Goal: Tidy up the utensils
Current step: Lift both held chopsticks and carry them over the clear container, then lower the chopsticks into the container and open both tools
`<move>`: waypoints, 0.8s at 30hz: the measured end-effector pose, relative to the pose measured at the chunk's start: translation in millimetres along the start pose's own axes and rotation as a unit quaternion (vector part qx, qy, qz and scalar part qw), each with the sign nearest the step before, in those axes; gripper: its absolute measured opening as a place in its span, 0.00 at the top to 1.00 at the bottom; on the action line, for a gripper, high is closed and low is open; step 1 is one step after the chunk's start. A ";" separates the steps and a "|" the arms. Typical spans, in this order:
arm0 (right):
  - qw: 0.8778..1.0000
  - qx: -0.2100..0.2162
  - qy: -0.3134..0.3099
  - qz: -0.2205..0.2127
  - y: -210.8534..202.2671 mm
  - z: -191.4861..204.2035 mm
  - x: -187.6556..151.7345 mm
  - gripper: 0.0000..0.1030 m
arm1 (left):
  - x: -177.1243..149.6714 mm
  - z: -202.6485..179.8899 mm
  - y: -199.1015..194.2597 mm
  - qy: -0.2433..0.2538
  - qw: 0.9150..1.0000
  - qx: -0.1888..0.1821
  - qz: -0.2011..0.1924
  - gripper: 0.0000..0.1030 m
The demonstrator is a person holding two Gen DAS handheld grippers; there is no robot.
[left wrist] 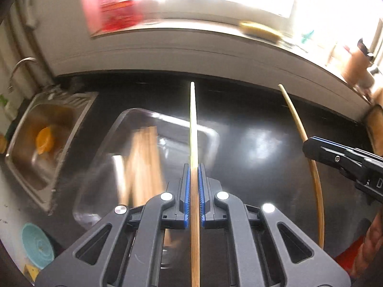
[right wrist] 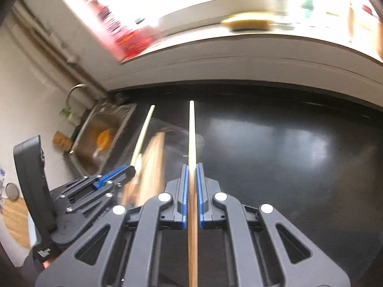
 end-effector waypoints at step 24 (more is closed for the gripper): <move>0.999 0.005 0.004 0.053 100.2 95.1 11.6 0.93 | -3.6 107.2 22.7 -0.031 0.999 0.005 0.023 0.94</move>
Point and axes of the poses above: each gripper's, at about its wrist camera, not at the fingertips, and y roughly the way its jaws point, z to its left, x to its top, the point moved 4 cm from there along y, roughly the way its jaws point, and after that the axes turned 9 degrees about -x, right-handed, at the moved point
